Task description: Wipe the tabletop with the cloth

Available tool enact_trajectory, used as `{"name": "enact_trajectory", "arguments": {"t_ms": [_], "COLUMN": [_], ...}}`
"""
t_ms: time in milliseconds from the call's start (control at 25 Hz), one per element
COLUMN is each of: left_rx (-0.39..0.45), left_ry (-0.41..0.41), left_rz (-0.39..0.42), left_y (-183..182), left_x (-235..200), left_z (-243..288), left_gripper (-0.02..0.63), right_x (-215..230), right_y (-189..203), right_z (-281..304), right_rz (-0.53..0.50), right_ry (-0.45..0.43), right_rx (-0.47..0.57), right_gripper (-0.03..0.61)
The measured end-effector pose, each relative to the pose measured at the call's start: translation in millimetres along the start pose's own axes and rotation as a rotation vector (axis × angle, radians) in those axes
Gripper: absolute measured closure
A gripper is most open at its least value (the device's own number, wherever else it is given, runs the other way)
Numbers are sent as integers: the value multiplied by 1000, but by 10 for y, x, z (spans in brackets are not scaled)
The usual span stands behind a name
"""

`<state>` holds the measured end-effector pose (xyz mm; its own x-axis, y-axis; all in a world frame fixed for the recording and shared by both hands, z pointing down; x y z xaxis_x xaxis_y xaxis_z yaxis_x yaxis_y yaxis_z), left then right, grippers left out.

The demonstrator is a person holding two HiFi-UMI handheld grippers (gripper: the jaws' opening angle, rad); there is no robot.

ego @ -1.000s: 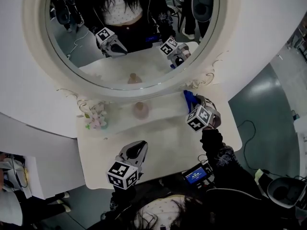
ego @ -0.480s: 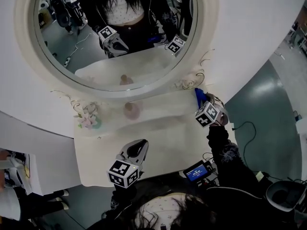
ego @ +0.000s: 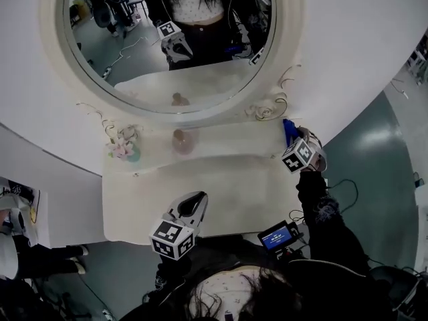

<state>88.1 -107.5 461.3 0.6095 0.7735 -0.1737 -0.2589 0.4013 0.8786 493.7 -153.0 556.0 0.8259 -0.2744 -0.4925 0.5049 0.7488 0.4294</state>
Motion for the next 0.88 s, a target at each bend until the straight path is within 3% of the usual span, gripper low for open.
{"name": "enact_trajectory", "arguments": {"t_ms": [280,600,880], "left_rx": [35,35,34], "left_ry": [-88,-156,-133], "left_rz": [-29,-52,-47], "left_y": [153,301,326], "left_x": [123,111,39], "left_z": [-251,-515,-587], "left_gripper": [614,612,613], "right_x": [-15,-66,-457], "right_y": [6,-44,-460], "right_z": [23,-103,-509], "right_rz": [-61,124,113], "right_ry": [35,-22,-80], "right_rx": [2,93,219], "right_gripper": [508,505,503]}}
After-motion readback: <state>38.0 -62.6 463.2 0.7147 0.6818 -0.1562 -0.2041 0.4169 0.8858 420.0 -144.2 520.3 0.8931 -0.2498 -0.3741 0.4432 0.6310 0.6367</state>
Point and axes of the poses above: the fingertips, and each gripper's own axes: z forward along the fingers, x to its right, y out of its underside, the point moved 3 cm from there along -z, backward along the fingers, and after that the axes turned 12 degrees about -y, right-handed, at the moved point
